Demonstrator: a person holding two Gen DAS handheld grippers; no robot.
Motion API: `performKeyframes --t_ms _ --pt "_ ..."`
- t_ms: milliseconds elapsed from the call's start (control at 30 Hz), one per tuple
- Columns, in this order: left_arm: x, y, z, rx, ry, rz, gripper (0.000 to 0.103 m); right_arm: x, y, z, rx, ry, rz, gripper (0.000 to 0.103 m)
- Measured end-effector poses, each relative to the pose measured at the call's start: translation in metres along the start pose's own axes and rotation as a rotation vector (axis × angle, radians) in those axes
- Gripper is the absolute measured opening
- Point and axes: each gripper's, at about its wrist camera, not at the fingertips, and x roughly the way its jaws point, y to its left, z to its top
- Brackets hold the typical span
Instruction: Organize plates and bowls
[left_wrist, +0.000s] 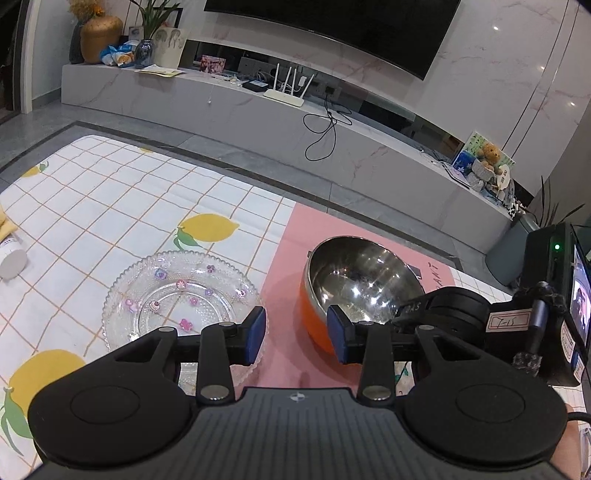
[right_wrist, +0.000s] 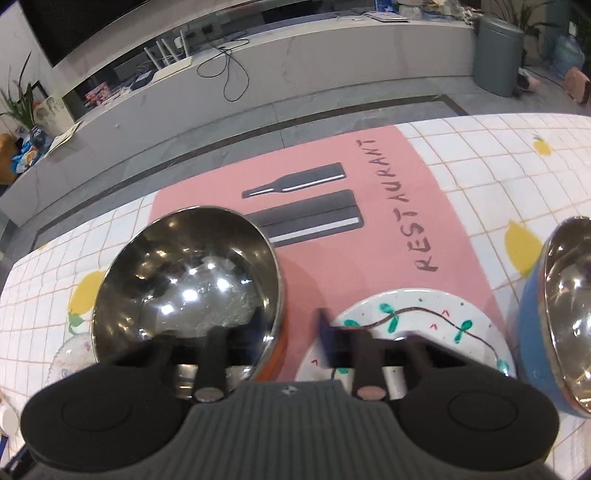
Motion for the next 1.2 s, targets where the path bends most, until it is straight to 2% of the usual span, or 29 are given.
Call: performKeyframes --t_ms 167,367,500,600,733,933,967,1033,1067,1200 --pt "-0.004 0.004 0.001 -0.017 -0.008 -0.002 0.045 -0.008 -0.004 -0.005 0.014 0.008 0.000 0.008" --pt "-0.017 0.008 0.004 -0.058 -0.041 -0.051 0.047 -0.029 -0.012 -0.016 -0.002 0.011 0.026 0.008" --pt "-0.023 0.010 -0.004 -0.082 -0.020 -0.107 0.051 -0.046 -0.020 -0.032 0.001 0.043 0.061 0.008" --pt "-0.027 0.012 -0.011 -0.084 -0.004 -0.106 0.054 -0.064 -0.027 -0.046 -0.013 0.031 0.080 0.008" --pt "-0.034 0.012 -0.018 -0.090 0.059 -0.125 0.054 -0.091 -0.040 -0.065 -0.011 0.041 0.121 0.009" --pt "-0.063 -0.007 -0.053 0.031 0.171 -0.134 0.053 -0.132 -0.076 -0.099 0.018 0.054 0.171 0.009" --pt "-0.068 -0.009 -0.061 0.033 0.194 -0.143 0.051 -0.138 -0.082 -0.105 0.014 0.051 0.174 0.009" --pt "-0.076 -0.014 -0.078 0.042 0.231 -0.164 0.036 -0.150 -0.093 -0.117 0.012 0.056 0.174 0.009" --pt "-0.080 -0.017 -0.087 0.048 0.243 -0.163 0.034 -0.155 -0.099 -0.124 0.011 0.063 0.177 0.009" --pt "-0.096 -0.025 -0.115 0.084 0.245 -0.119 0.010 -0.169 -0.119 -0.148 0.016 0.085 0.179 0.009"
